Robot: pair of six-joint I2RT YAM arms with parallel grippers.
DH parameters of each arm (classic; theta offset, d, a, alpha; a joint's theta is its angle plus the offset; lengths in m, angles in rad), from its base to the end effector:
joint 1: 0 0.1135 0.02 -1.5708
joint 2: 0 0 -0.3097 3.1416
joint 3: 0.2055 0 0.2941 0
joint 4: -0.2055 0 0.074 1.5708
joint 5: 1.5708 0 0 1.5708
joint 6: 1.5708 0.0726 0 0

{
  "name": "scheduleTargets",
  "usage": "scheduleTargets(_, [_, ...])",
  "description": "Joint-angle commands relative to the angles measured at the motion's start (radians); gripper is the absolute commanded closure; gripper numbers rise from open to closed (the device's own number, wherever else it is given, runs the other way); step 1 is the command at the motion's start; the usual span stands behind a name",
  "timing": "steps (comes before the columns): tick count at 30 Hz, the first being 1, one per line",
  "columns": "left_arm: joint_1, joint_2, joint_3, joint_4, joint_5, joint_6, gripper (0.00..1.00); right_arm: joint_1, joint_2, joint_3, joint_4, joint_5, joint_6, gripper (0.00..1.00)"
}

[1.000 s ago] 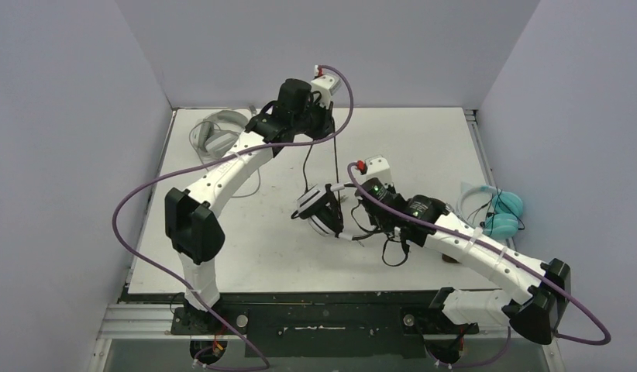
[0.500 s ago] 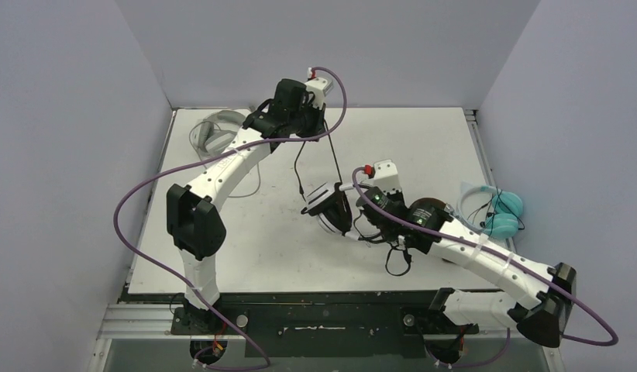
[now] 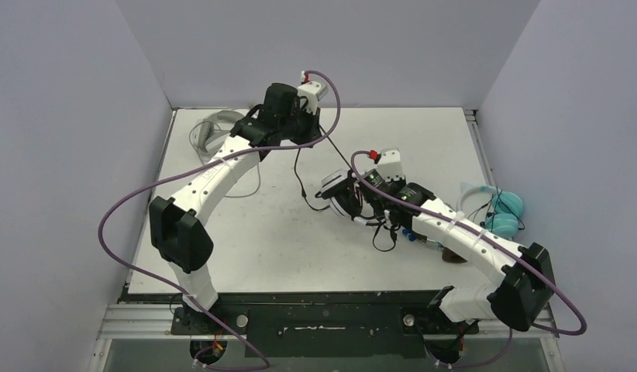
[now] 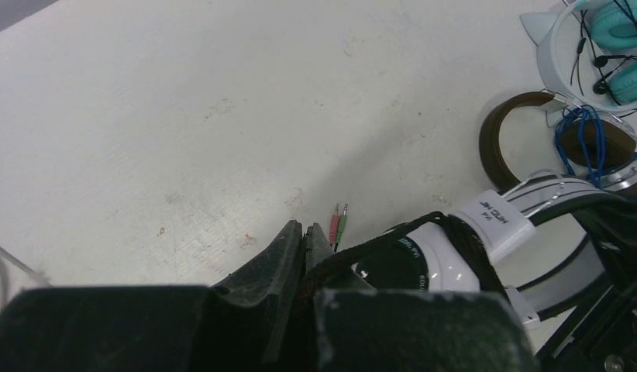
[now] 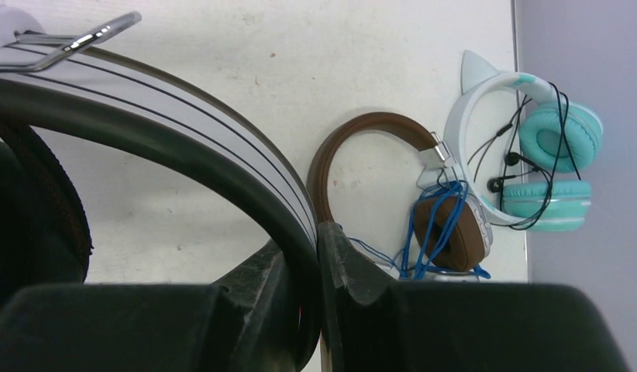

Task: Wrap the headphones
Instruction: Wrap the headphones cable around the headphones.

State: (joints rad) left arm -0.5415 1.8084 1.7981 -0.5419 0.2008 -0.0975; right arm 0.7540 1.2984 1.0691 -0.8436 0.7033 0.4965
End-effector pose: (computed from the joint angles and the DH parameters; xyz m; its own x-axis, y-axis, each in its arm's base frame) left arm 0.4253 -0.2727 0.3954 -0.5107 0.1959 -0.8371 0.6037 0.7749 -0.1870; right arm 0.2453 0.1660 0.2911 -0.7046 -0.1633 -0.6906 0.0440 0.9613 -0.2721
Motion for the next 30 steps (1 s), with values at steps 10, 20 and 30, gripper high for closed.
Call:
scheduleTargets(10, [-0.054,-0.236,-0.117,0.166,0.093,-0.093,1.0,-0.185,0.15,0.105,0.078,-0.014,0.019,1.0])
scheduleTargets(20, [-0.115,-0.376,-0.51,0.504,0.331,-0.297,0.99,-0.274,0.18,0.231,0.171,-0.112,0.148,1.0])
scheduleTargets(30, [-0.209,-0.38,-0.68,0.743,0.29,-0.348,0.87,-0.289,0.143,0.291,0.187,-0.233,0.165,1.0])
